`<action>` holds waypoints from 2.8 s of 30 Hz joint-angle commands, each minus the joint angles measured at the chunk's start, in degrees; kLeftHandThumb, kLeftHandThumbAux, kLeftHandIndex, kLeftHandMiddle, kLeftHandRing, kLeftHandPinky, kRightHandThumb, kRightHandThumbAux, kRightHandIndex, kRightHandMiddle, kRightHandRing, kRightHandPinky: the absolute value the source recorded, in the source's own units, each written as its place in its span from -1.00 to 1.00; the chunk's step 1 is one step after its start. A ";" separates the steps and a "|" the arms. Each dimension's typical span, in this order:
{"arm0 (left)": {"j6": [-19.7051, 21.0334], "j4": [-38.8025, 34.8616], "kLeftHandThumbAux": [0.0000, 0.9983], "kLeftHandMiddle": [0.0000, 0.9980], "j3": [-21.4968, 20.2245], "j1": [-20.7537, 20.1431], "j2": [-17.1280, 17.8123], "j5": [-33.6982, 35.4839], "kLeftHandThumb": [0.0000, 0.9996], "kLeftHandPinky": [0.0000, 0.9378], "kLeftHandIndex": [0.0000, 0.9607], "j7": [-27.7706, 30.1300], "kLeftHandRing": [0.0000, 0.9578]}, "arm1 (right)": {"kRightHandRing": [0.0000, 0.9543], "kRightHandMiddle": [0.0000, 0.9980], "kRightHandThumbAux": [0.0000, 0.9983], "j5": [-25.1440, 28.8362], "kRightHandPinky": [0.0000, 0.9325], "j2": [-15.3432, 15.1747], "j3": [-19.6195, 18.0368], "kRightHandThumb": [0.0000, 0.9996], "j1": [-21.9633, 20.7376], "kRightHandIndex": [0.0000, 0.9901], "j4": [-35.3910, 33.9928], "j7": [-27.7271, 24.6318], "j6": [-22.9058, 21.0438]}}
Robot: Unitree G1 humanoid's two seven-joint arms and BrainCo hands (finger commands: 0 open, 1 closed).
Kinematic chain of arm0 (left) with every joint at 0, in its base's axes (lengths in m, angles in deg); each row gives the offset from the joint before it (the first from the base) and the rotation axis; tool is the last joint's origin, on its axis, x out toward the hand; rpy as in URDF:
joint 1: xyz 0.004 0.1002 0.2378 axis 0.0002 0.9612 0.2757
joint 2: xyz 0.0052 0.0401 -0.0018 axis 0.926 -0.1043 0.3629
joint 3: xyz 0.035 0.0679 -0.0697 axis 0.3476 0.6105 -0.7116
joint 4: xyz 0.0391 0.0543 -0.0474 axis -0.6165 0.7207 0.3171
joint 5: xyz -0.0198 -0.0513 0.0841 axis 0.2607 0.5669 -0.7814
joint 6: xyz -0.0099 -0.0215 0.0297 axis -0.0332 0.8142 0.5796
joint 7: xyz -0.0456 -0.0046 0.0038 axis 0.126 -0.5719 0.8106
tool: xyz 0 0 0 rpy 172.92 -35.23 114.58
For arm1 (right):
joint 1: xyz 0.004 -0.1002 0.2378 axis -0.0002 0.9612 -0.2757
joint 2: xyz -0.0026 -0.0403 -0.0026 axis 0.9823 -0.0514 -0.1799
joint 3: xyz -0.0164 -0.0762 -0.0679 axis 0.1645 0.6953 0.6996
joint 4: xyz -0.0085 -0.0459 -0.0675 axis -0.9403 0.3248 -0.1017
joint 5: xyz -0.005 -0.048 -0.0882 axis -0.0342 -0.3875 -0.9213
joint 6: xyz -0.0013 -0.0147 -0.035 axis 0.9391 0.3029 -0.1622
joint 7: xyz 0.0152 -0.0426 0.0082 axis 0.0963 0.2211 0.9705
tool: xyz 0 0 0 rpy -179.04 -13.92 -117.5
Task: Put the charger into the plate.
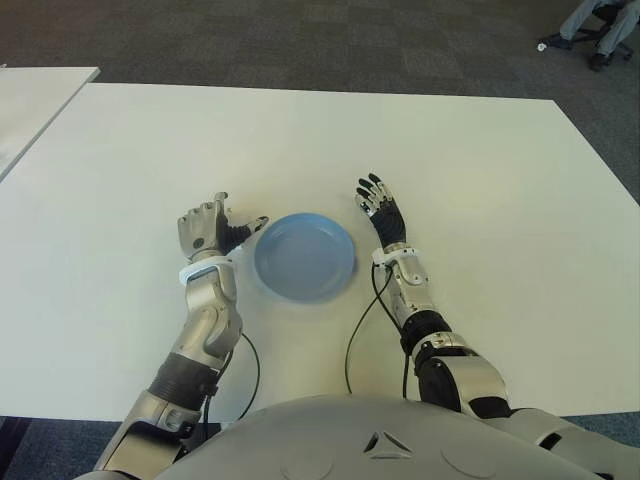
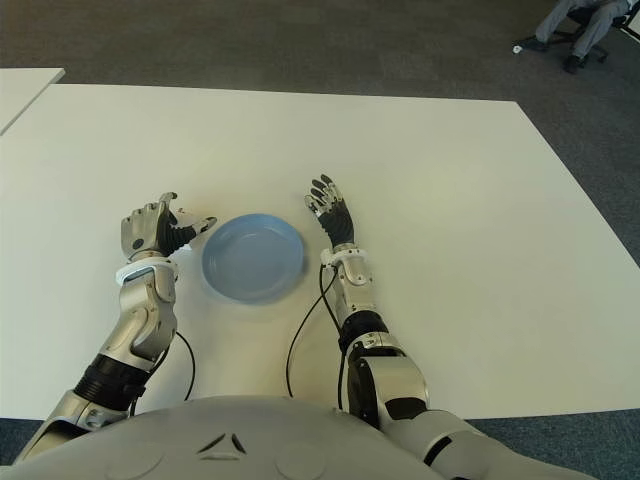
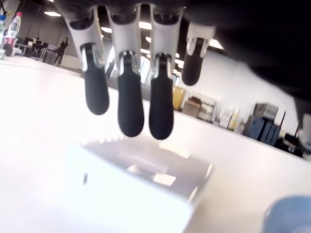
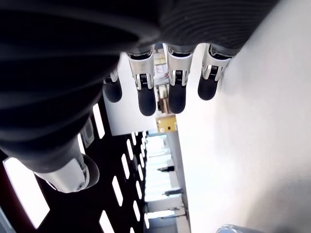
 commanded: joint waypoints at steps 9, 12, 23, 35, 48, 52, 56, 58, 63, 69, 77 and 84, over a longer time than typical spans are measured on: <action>3.40 7.59 -0.60 -1.00 2.93 -1.12 -2.21 -2.40 -0.68 -1.00 -1.00 -0.74 -1.00 | -0.74 -0.66 0.30 0.13 -0.81 0.05 -0.17 -0.98 1.30 -0.84 1.90 -0.03 -0.85; 3.73 8.39 -0.62 -1.00 3.10 -1.30 -2.48 -2.34 -0.69 -1.00 -1.00 -0.97 -1.00 | -0.73 -0.65 0.30 0.15 -0.81 0.04 -0.19 -0.98 1.30 -0.83 1.92 -0.05 -0.82; 5.05 10.15 -0.65 -1.00 4.14 -1.49 -3.11 -2.61 -0.70 -1.00 -1.00 -1.38 -1.00 | -0.72 -0.64 0.31 0.27 -0.81 -0.13 -0.29 -0.99 1.44 -0.83 1.70 -0.22 -0.91; 5.73 11.48 -0.63 -1.00 4.12 -1.65 -4.06 -2.64 -0.71 -1.00 -1.00 -2.73 -1.00 | -0.70 -0.62 0.31 0.49 -0.80 -0.35 -0.47 -0.99 1.36 -0.82 1.97 -0.87 -0.86; 4.62 10.66 -0.55 -1.00 2.39 -1.46 -4.88 -0.98 -0.72 -1.00 -1.00 -5.76 -1.00 | -0.70 -0.61 0.32 0.32 -0.82 -0.50 -0.48 -0.98 1.02 -0.82 2.52 -0.92 -1.07; 3.72 10.12 -0.52 -1.00 1.45 -1.29 -5.34 0.31 -0.70 -1.00 -1.00 -6.92 -1.00 | -0.70 -0.61 0.32 0.31 -0.82 -0.52 -0.48 -0.99 0.87 -0.82 2.82 -0.97 -1.06; 2.93 9.51 -0.49 -1.00 0.68 -1.09 -5.57 1.39 -0.69 -1.00 -1.00 -7.65 -1.00 | -0.70 -0.61 0.33 0.38 -0.81 -0.46 -0.52 -0.98 0.79 -0.83 3.00 -1.05 -1.06; 2.48 8.50 -0.45 -1.00 0.04 -0.91 -5.62 1.95 -0.66 -1.00 -1.00 -7.71 -1.00 | -0.70 -0.61 0.35 0.49 -0.81 -0.38 -0.59 -0.98 0.73 -0.83 3.16 -1.14 -1.06; 3.62 2.78 -0.41 -1.00 -0.41 -0.24 -5.32 1.39 -0.63 -0.98 -1.00 -5.42 -1.00 | -0.69 -0.61 0.37 0.60 -0.80 -0.28 -0.73 -0.96 0.65 -0.84 3.31 -1.13 -1.08; 8.44 -13.63 -0.38 -1.00 -0.30 1.10 -4.73 -3.23 -0.61 -0.91 -1.00 2.57 -1.00 | -0.69 -0.61 0.40 0.51 -0.80 -0.08 -0.84 -0.94 0.42 -0.84 3.58 -0.77 -1.41; 7.81 -19.54 -0.40 -1.00 -1.68 1.29 -4.80 -3.60 -0.58 -0.92 -1.00 5.85 -1.00 | -0.70 -0.62 0.44 0.28 -0.78 0.11 -0.79 -0.90 -0.05 -0.87 4.27 -0.26 -1.57; 6.98 -22.29 -0.42 -1.00 -2.41 1.40 -5.12 -3.63 -0.57 -0.92 -1.00 7.20 -1.00 | -0.70 -0.63 0.46 0.16 -0.79 0.21 -0.75 -0.88 -0.23 -0.87 4.54 0.11 -1.64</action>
